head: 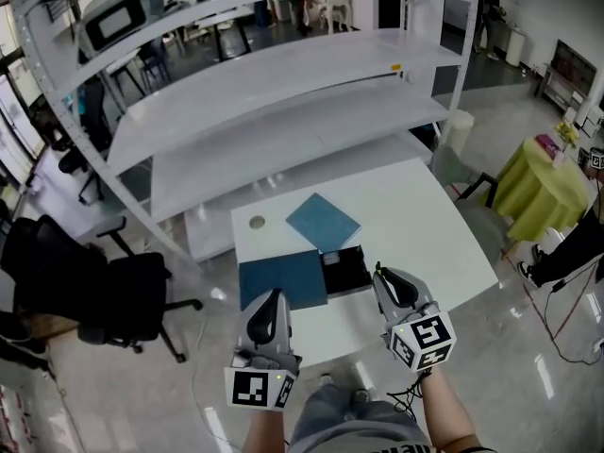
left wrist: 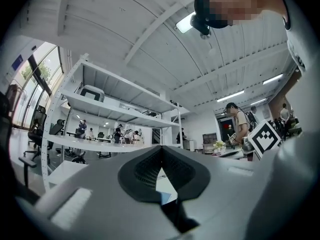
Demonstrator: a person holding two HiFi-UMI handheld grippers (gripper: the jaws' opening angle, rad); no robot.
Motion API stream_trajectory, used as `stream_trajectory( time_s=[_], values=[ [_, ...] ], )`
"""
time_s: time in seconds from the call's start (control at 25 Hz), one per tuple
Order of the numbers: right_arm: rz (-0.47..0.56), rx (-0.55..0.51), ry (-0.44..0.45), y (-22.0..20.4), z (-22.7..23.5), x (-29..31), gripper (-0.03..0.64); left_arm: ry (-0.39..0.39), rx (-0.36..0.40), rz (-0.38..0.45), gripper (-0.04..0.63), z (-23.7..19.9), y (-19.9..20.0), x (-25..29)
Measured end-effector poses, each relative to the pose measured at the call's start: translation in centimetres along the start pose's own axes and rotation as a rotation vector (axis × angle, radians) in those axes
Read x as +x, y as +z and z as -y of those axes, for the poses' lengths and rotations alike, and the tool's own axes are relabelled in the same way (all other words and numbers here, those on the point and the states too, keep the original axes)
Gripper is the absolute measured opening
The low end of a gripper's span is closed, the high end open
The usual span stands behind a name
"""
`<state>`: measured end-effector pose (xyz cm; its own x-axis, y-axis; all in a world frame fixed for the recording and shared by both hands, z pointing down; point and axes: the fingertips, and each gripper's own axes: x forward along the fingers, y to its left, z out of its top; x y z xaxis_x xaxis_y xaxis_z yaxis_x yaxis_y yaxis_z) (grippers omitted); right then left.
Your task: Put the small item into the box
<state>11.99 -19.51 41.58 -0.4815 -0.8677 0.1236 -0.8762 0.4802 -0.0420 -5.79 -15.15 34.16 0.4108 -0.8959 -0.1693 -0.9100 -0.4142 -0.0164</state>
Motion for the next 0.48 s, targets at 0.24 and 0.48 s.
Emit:
stream_trajectory(
  time_s=[0.24,0.48],
  values=[
    [-0.064,0.019,-0.025,-2.0,0.6,2.6,0.054,-0.028,-0.01,-0.025,0.011,-1.5,-1.4,1.3],
    [-0.123,0.03,-0.031,-3.6,0.7,4.8,0.053,-0.04,-0.03,-0.046,0.011,-3.1,-2.4,2.3]
  ],
)
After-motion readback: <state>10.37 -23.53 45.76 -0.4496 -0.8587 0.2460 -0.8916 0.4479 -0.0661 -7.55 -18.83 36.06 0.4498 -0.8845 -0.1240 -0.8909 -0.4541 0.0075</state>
